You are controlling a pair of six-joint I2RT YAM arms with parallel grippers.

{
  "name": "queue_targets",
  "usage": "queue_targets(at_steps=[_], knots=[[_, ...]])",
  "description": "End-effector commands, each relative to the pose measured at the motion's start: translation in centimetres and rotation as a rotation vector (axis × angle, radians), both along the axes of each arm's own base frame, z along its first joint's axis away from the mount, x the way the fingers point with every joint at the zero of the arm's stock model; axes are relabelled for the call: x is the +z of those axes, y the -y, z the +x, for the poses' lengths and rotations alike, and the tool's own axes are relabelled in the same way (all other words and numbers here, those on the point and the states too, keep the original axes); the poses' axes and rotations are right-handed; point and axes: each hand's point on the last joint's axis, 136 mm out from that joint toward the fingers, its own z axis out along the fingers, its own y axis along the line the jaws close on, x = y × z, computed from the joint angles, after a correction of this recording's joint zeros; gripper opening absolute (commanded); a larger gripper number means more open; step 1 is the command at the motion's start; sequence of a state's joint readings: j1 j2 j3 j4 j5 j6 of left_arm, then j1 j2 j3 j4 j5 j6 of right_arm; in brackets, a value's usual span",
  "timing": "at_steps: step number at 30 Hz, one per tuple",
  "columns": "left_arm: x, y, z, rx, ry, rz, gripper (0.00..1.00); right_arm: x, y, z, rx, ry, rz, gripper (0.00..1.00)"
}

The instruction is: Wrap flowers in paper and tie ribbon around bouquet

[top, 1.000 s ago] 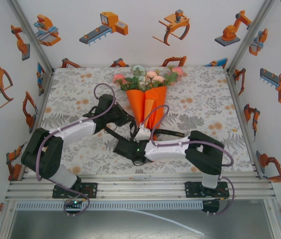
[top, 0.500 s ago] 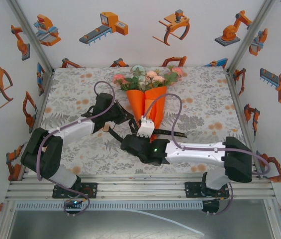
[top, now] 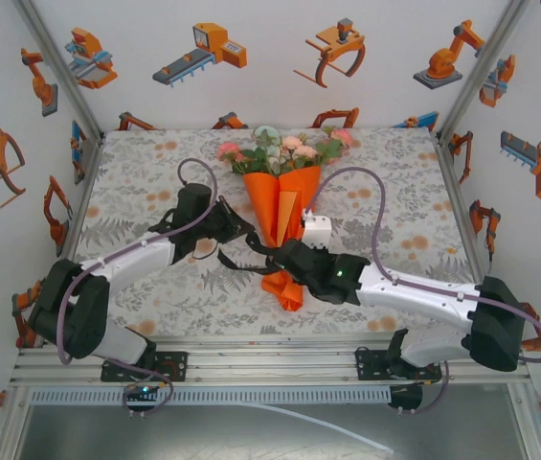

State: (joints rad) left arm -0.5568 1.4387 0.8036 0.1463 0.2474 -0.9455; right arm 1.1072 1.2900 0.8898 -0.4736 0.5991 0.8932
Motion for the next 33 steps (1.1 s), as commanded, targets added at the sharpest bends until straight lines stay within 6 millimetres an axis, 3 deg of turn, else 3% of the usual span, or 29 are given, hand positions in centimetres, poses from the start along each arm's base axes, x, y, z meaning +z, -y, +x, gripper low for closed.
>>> queue_targets(at_steps=[1,5,8,13,15,20,24,29,33], knots=[[0.2,-1.2,-0.8,-0.012,0.045,0.075,0.0,0.4,-1.0,-0.4,0.134,0.014,-0.016,0.0],[-0.7,-1.6,-1.8,-0.051,0.052,0.14,0.0,0.5,-2.8,-1.2,0.303,0.032,0.066,0.0],[-2.8,-2.8,-2.7,-0.036,0.002,0.196,0.0,0.0,-3.5,-1.8,0.37,0.024,0.08,0.0],[-5.9,-3.3,-4.7,-0.029,-0.094,0.185,0.11,-1.7,-4.5,-2.5,0.45,0.005,0.077,0.0],[-6.0,-3.7,-4.7,-0.014,-0.098,0.203,0.23,-2.0,-3.9,-1.9,0.426,0.015,0.025,0.0],[-2.4,-4.1,-3.4,-0.019,0.002,0.271,0.49,-0.8,-2.9,-0.6,0.4,0.078,-0.046,0.0],[1.9,-3.9,-2.1,-0.07,0.137,0.339,0.57,-0.7,-2.8,-0.4,0.414,0.102,-0.054,0.0],[5.7,1.0,-2.4,-0.331,0.322,0.248,0.57,-1.7,-2.5,-1.3,0.435,0.103,-0.007,0.0],[5.3,4.6,-2.5,-0.463,0.351,0.262,0.55,-2.7,-2.3,-2.2,0.447,0.09,0.054,0.0]])
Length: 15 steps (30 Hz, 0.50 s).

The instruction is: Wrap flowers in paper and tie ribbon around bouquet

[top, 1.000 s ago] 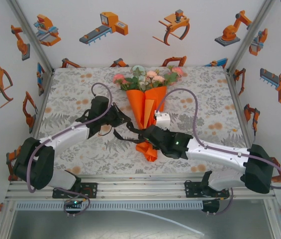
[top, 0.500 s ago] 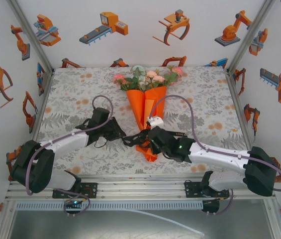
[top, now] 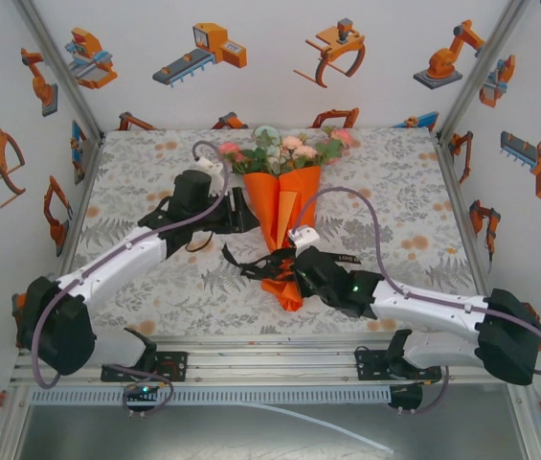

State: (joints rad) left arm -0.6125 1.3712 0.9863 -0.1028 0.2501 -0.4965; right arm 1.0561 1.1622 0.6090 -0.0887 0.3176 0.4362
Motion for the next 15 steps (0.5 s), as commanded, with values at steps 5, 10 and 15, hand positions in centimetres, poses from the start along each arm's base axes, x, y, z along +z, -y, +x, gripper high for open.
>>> queue_targets(at_steps=[5,10,15], knots=[[-2.1,6.5,-2.0,-0.304,0.071,0.089,0.49,-0.6,-0.1,-0.8,0.01,-0.021,0.085,0.0],[-3.4,8.7,-3.3,-0.424,0.088,0.113,0.45,-0.5,0.1,-0.7,-0.001,-0.012,0.095,0.0],[-5.6,9.7,-4.0,-0.486,0.062,0.185,0.44,-0.2,0.4,-0.6,-0.008,-0.005,0.089,0.0]])
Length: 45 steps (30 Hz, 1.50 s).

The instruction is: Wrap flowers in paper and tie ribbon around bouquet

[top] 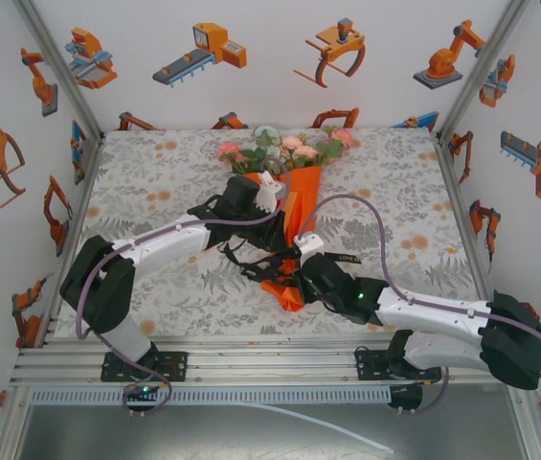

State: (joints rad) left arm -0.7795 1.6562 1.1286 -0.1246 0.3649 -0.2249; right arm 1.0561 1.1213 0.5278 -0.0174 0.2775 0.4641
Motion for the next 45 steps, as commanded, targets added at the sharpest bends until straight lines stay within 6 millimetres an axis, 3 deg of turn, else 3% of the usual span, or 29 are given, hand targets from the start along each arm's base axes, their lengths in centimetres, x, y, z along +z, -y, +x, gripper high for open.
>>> queue_targets(at_steps=[1,5,12,16,19,22,25,31,38,40,45], knots=[[-0.2,0.8,-0.3,-0.068,0.039,0.032,0.44,0.8,0.1,0.3,-0.022,0.015,0.031,0.0],[-1.7,1.2,0.1,-0.062,0.039,0.05,0.45,1.0,0.4,0.3,-0.029,0.019,0.036,0.0],[-2.8,2.9,-0.5,-0.105,-0.028,-0.027,0.35,1.0,0.6,0.2,-0.037,0.018,0.036,0.0],[-3.5,2.3,0.0,-0.064,-0.014,0.007,0.23,1.1,0.8,0.3,-0.045,0.024,0.038,0.0],[-2.7,2.1,0.2,-0.049,0.002,-0.005,0.17,1.3,0.8,0.3,-0.045,0.027,0.04,0.0],[-0.9,2.4,0.2,-0.049,0.018,-0.043,0.17,1.4,1.0,0.4,-0.053,0.035,0.043,0.0],[0.1,2.4,0.3,-0.039,0.038,-0.062,0.25,1.6,1.0,0.4,-0.054,0.042,0.054,0.0],[-1.7,2.6,0.1,-0.054,0.004,-0.035,0.17,1.6,1.0,0.4,-0.054,0.038,0.055,0.0],[-1.1,3.4,-1.4,-0.149,-0.016,-0.09,0.26,1.5,1.0,0.5,-0.058,0.033,0.047,0.0],[-1.7,3.3,-1.1,-0.138,-0.021,-0.07,0.3,1.4,0.9,0.5,-0.056,0.03,0.044,0.0],[-3.5,2.6,-0.1,-0.09,0.007,0.003,0.28,1.6,0.9,0.5,-0.056,0.03,0.05,0.0]])
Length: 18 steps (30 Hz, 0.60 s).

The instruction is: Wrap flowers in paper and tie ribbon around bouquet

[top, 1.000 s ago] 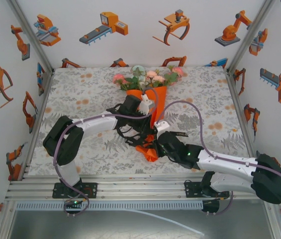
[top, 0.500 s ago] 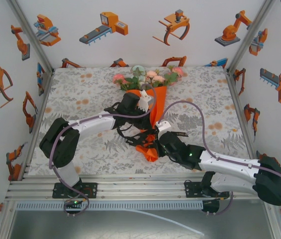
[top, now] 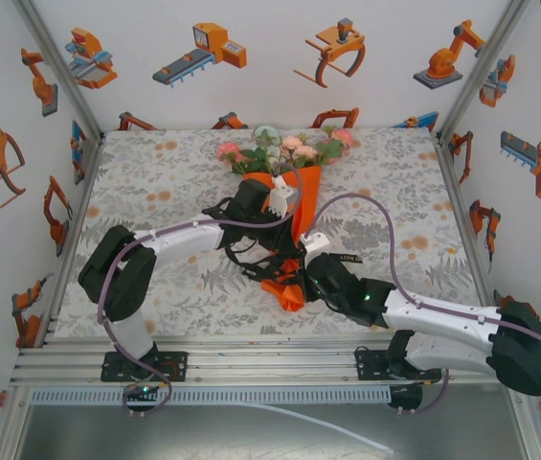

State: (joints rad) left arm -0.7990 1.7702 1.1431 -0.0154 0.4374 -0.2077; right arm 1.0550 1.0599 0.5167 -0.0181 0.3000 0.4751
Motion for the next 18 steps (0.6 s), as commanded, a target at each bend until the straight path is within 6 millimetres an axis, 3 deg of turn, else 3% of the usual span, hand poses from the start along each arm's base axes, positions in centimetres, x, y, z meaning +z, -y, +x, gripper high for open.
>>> queue_targets(at_steps=[1,3,9,15,18], knots=[[-1.4,-0.3,0.2,-0.004,0.03,0.055,0.28,0.1,0.4,0.3,-0.03,-0.001,0.007,0.0],[-1.7,-0.4,0.3,-0.007,0.035,0.071,0.26,0.2,0.4,0.3,-0.029,-0.001,0.007,0.0],[-1.2,-0.3,0.3,-0.001,0.038,0.05,0.0,0.0,0.5,0.4,-0.034,-0.005,0.008,0.0],[3.2,0.4,0.0,0.002,0.056,-0.068,0.0,-0.2,0.7,0.4,-0.04,-0.006,0.008,0.0],[4.0,0.6,-0.3,-0.004,0.053,-0.1,0.0,0.0,0.7,0.5,-0.044,-0.002,0.016,0.0]])
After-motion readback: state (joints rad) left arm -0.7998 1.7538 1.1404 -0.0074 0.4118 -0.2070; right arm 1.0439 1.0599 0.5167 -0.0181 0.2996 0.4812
